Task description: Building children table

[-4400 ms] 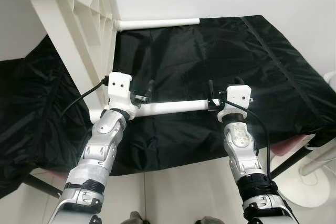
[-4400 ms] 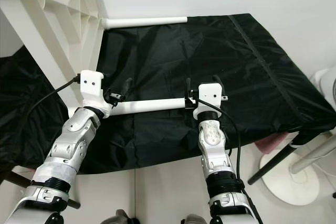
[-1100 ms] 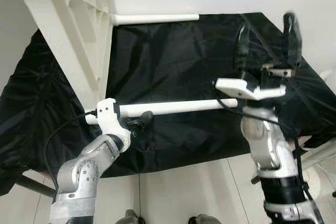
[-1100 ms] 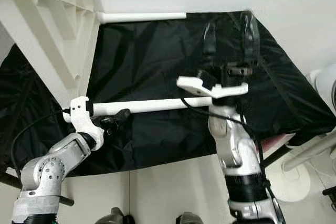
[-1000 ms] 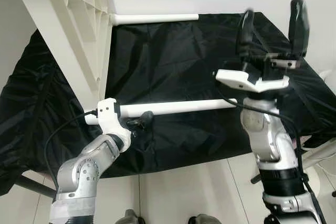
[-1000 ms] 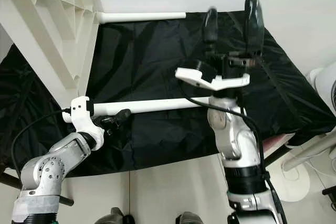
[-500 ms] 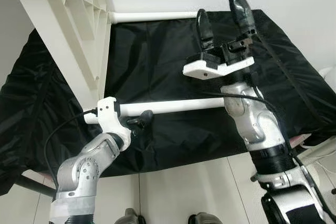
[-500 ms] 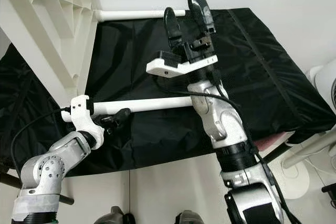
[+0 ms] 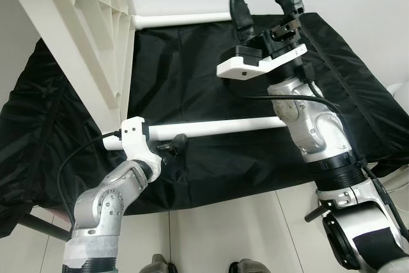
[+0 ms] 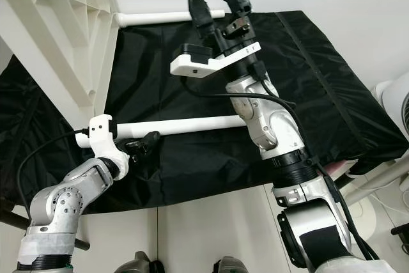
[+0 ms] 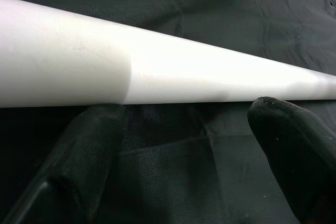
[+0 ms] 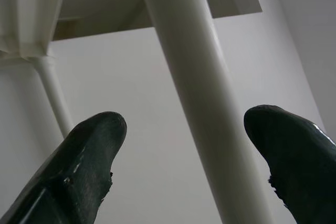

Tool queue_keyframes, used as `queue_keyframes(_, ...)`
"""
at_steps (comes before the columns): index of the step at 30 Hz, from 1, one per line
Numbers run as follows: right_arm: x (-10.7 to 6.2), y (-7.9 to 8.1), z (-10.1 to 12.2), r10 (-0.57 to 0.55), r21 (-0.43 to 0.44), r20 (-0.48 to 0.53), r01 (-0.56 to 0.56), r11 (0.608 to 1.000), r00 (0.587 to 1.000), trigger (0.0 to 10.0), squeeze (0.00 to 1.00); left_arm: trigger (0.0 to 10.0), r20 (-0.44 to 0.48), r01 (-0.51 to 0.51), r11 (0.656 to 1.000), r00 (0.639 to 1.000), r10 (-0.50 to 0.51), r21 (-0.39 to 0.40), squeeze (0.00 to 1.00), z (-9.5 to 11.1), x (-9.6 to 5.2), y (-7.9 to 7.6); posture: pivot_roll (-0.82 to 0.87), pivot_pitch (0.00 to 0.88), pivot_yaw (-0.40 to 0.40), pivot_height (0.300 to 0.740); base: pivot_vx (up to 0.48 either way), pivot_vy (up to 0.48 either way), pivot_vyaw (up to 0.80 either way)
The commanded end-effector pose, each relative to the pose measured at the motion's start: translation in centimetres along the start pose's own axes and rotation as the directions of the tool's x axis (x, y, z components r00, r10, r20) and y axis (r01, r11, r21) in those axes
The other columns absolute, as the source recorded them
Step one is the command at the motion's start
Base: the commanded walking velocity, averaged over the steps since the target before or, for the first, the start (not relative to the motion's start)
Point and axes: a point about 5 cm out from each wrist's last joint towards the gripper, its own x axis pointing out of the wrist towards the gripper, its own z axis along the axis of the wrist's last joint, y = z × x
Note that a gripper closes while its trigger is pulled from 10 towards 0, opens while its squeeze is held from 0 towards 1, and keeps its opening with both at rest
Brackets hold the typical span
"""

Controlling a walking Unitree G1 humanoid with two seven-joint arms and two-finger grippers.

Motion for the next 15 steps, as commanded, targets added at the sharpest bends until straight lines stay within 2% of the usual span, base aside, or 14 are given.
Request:
queue_keyframes(1,-0.2,0.3,0.1,0.014,-0.011,0.021,-0.013,1.000,1.000,10.0,0.00,10.0,0.005,0.016,1.000,1.000,-0.016,0.024,0.00,0.2,0.1,0.0,-0.09,0.046,0.072,0.740,0.000,0.000,0.00)
queue_keyframes(8,-2.3,1.5,0.2,0.031,-0.001,0.041,-0.031,1.000,0.999,10.0,0.00,10.0,0.008,0.015,1.000,1.000,-0.015,0.026,0.00,0.2,0.1,0.0,-0.08,0.043,0.068,0.740,0.000,0.000,0.00)
queue_keyframes(12,-2.0,0.6,0.2,-0.053,-0.013,0.034,0.053,0.999,0.998,10.0,0.00,10.0,0.009,0.014,1.000,1.000,-0.014,0.028,0.00,0.3,0.0,0.1,-0.08,0.046,0.071,0.740,0.000,0.000,0.00)
queue_keyframes(15,-1.3,0.3,0.1,-0.068,-0.009,0.028,0.068,0.998,0.997,10.0,0.00,10.0,0.009,0.013,0.999,1.000,-0.014,0.029,0.00,0.3,0.1,0.1,-0.09,0.047,0.071,0.740,0.000,0.000,0.00)
